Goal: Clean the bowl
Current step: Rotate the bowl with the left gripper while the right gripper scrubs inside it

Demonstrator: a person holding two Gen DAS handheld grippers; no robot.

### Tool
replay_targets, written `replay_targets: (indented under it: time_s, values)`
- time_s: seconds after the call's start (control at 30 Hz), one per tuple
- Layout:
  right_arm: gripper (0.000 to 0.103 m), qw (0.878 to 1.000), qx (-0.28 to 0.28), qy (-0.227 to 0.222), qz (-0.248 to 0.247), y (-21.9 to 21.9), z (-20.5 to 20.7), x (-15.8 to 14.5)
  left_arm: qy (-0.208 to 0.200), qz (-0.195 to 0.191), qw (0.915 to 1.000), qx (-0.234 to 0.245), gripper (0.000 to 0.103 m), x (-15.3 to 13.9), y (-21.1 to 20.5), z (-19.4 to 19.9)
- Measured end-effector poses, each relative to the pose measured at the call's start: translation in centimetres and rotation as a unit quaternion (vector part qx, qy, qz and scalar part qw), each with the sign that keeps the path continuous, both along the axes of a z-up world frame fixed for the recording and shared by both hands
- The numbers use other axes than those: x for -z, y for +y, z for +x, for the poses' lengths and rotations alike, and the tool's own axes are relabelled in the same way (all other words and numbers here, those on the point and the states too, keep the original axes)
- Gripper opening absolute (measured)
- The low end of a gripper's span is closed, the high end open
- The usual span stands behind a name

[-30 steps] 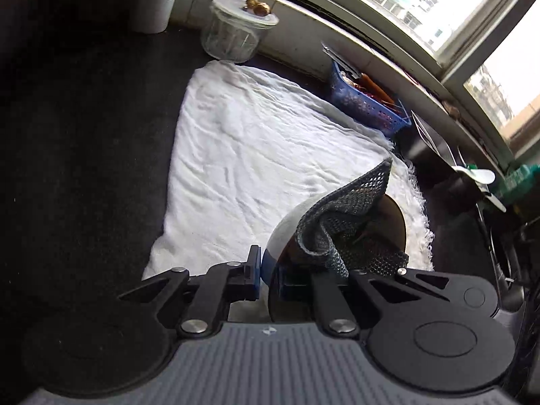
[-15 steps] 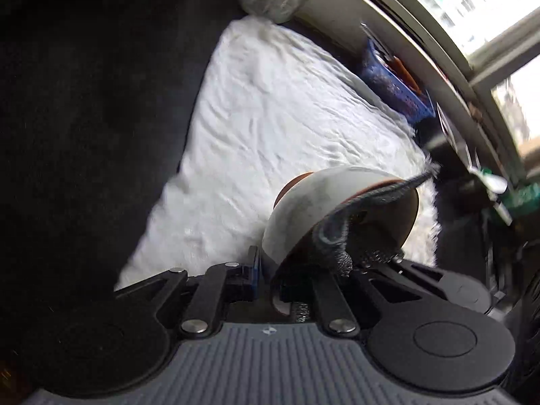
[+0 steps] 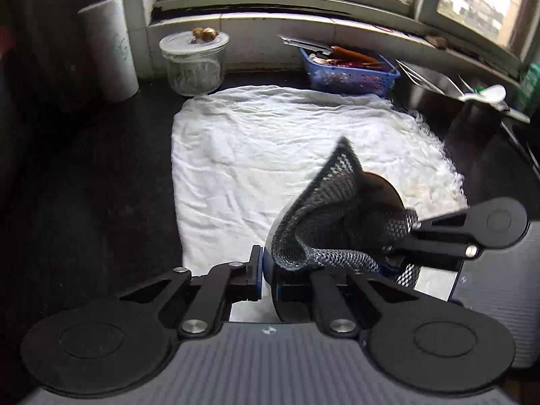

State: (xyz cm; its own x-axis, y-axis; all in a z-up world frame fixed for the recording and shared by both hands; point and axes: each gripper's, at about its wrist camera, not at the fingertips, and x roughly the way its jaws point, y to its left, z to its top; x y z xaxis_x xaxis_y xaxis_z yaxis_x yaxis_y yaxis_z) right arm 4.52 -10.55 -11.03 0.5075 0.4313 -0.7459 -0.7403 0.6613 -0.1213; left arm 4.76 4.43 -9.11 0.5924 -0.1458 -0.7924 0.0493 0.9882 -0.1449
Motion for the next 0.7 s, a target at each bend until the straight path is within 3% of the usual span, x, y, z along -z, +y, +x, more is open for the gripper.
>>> replay_targets:
  time_s: [0.13, 0.27, 0.33, 0.4, 0.47, 0.6, 0.63, 0.7]
  values:
    - [0.006, 0.994, 0.046, 0.07, 0.072, 0.1, 0.7, 0.2, 0.032, -0.088, 0.9927, -0.076, 0.008, 1.5, 2.3, -0.6]
    - [0.005, 0.981, 0.062, 0.13, 0.127, 0.2, 1.3, 0.5, 0.069, -0.196, 0.9682, -0.139, 0.011, 3.6, 5.0, -1.3]
    - [0.005, 0.978, 0.065, 0.141, 0.137, 0.3, 1.3, 0.6, 0.079, -0.245, 0.9542, -0.153, 0.011, 4.4, 6.2, -1.4]
    - [0.006, 0.983, 0.056, 0.127, 0.122, 0.4, 1.1, 0.3, 0.09, -0.288, 0.9393, -0.163, 0.011, 5.1, 6.8, -1.4]
    - [0.006, 0.989, 0.043, 0.104, 0.099, 0.7, 0.8, -0.1, 0.094, -0.314, 0.9315, -0.158, 0.011, 5.3, 6.3, -1.2]
    - [0.007, 0.998, 0.018, 0.049, 0.036, 0.5, 0.8, -1.2, 0.097, -0.324, 0.9313, -0.135, 0.011, 5.3, 4.6, -0.3]
    - [0.007, 0.999, 0.01, 0.038, 0.018, 0.3, 1.0, -1.2, 0.102, -0.317, 0.934, -0.129, 0.011, 5.5, 4.0, 0.0]
    - [0.007, 1.0, -0.007, 0.028, -0.011, 0.0, 1.4, -0.7, 0.101, -0.28, 0.9493, -0.102, 0.011, 4.9, 3.0, 0.5]
